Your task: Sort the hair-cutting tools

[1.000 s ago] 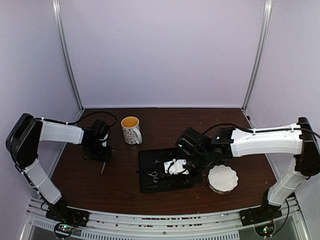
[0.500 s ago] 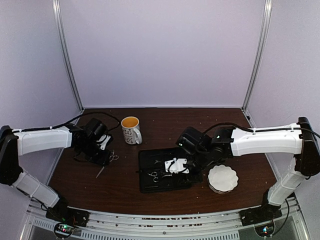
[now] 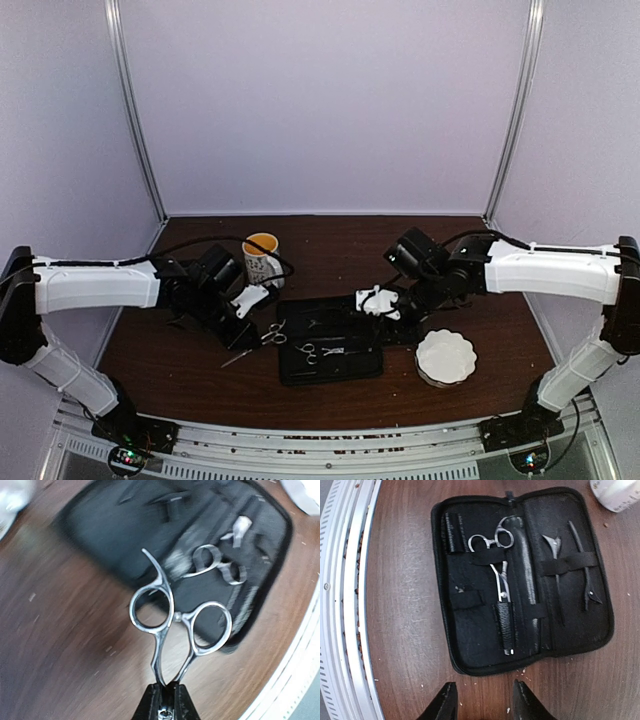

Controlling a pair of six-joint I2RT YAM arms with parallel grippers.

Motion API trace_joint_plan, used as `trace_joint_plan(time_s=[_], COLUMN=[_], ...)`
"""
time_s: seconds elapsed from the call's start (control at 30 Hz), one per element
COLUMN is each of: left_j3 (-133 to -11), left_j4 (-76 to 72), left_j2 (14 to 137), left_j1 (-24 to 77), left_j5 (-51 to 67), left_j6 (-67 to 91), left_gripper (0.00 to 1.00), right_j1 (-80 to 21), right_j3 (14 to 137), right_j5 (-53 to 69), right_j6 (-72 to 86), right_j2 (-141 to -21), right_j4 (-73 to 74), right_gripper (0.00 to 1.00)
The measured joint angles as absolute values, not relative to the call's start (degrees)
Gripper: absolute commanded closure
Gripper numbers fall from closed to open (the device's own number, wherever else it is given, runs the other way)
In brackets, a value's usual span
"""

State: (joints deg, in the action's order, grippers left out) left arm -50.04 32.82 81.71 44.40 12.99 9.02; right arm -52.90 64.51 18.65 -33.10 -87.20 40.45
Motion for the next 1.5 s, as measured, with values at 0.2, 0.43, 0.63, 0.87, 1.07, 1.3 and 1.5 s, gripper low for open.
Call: trace_joint_plan(time_s=[0.2,0.43,0.63,0.87,1.07,1.3,1.5], left_j3=[-58.8,-70.8,-79.7,-86.1,-89.3,-91.4,-92.5], left_j4=[32.0,30.4,31.6,32.1,28.7,22.0,17.7], left_j2=[89.2,100.0,109.3,114.7,118.6,122.8,125.7], left_j1=[49.3,54.7,57.3,57.8,58.7,60.0,60.1], left_j5=[15.9,19.2,20.2,20.9,21.7,24.7,26.6], left_j6=[6.2,2.3,-3.1,-6.6,-7.0,-5.8,-3.9], left_gripper=[1.00,1.00,1.00,1.00,1.00,1.00,1.00], right_j1=[-42.1,-35.6,-32.2,-26.6,-24.6,-23.0,-22.0], right_j3=[62.4,60.3,60.2,59.7,59.6,59.1,58.3], right_j5=[23.3,26.5,29.4,30.8,30.9,30.8,30.8], right_j6=[-32.3,-31.0,-29.5,-27.6,-26.7,-26.1,-25.4], right_j2=[-83.0,-82.4,-82.4,-80.6,-79.9,-79.0,-77.7], right_j4=[39.2,38.0,37.3,35.4,34.4,33.2,32.2], right_gripper=[0.61,0.61,0.61,0.61,0.61,0.61,0.61])
